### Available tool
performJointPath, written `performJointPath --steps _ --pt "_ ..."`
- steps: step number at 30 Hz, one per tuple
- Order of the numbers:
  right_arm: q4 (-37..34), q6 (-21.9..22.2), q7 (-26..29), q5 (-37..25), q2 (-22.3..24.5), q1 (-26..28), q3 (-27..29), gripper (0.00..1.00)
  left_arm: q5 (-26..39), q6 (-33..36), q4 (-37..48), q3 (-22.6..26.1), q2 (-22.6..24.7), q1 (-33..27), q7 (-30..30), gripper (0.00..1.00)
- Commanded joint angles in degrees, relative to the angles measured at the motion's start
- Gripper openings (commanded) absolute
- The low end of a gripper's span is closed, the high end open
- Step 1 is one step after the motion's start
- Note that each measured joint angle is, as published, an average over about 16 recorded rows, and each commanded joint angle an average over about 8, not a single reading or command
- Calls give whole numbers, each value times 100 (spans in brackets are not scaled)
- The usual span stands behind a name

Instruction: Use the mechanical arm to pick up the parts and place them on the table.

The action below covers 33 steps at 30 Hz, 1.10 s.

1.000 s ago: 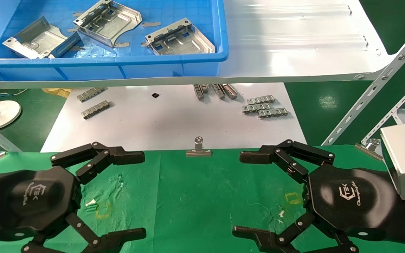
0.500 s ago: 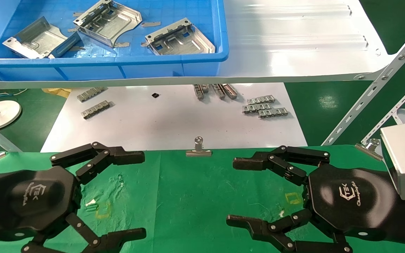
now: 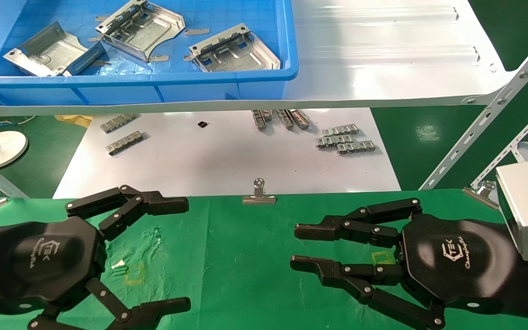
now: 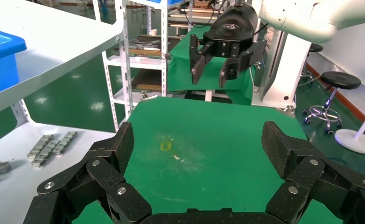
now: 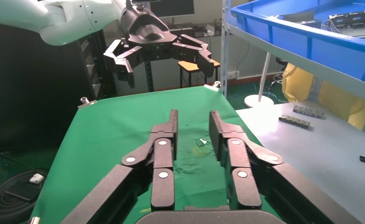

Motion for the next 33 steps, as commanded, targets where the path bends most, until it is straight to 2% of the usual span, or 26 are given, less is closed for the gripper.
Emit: performJointPath --steps 1,10,15,18,23,32,33 --pt "0 0 0 0 0 0 0 0 0 0 0 0 0 0 0 100" --pt "-1 0 0 0 0 0 0 0 31 -13 -14 -5 -6 -30 21 100" --pt "-3 -1 -2 1 0 1 -2 0 249 -184 12 -49 -28 -346 86 100" --pt "-4 -1 -2 1 0 2 -3 0 495 -392 200 -45 44 -846 24 100" --pt "-5 -1 -3 2 0 3 -5 0 1171 -794 1054 186 479 -2112 -225 100" --pt "-5 0 -5 4 1 4 -8 0 2868 -1740 3893 951 1802 -4372 -33 100" --pt "-5 0 -5 4 1 4 -8 4 3012 -1895 4210 1015 1942 -4546 16 97"
